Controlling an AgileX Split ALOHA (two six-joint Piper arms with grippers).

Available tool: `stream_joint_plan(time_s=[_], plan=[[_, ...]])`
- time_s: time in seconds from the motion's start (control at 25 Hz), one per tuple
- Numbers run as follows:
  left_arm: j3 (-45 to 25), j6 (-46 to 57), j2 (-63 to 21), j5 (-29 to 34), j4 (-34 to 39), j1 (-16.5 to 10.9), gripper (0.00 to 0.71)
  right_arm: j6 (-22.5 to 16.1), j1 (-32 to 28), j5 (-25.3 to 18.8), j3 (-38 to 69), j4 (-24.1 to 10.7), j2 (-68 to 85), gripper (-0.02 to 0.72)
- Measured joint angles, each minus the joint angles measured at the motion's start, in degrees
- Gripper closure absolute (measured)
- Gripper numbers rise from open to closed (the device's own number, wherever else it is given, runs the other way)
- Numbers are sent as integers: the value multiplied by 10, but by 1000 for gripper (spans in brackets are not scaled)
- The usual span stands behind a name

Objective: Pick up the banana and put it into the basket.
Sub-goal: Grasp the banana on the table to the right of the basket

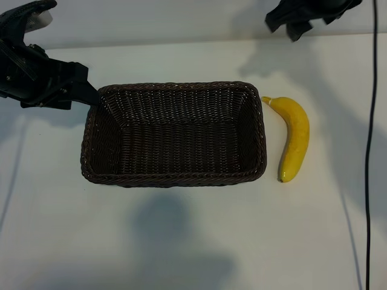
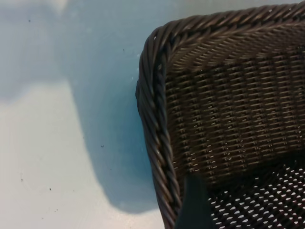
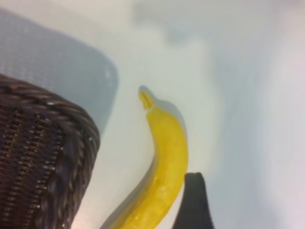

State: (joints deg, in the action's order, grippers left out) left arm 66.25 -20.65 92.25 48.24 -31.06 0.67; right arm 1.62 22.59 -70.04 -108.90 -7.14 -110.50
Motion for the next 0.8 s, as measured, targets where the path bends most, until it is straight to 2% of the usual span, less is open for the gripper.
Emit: stream_joint_plan(time_s=[0.24,0.68,0.8], plan=[[0,-2,0,-5,5,0,124,-8,-7,1,13,4,14,132],[0,-2,0,-11,13,0,124,-16,-29,2,178,8,22,156],[0,-2,0,-11,13,0,124,-16,-29,17,223,27,22,156]])
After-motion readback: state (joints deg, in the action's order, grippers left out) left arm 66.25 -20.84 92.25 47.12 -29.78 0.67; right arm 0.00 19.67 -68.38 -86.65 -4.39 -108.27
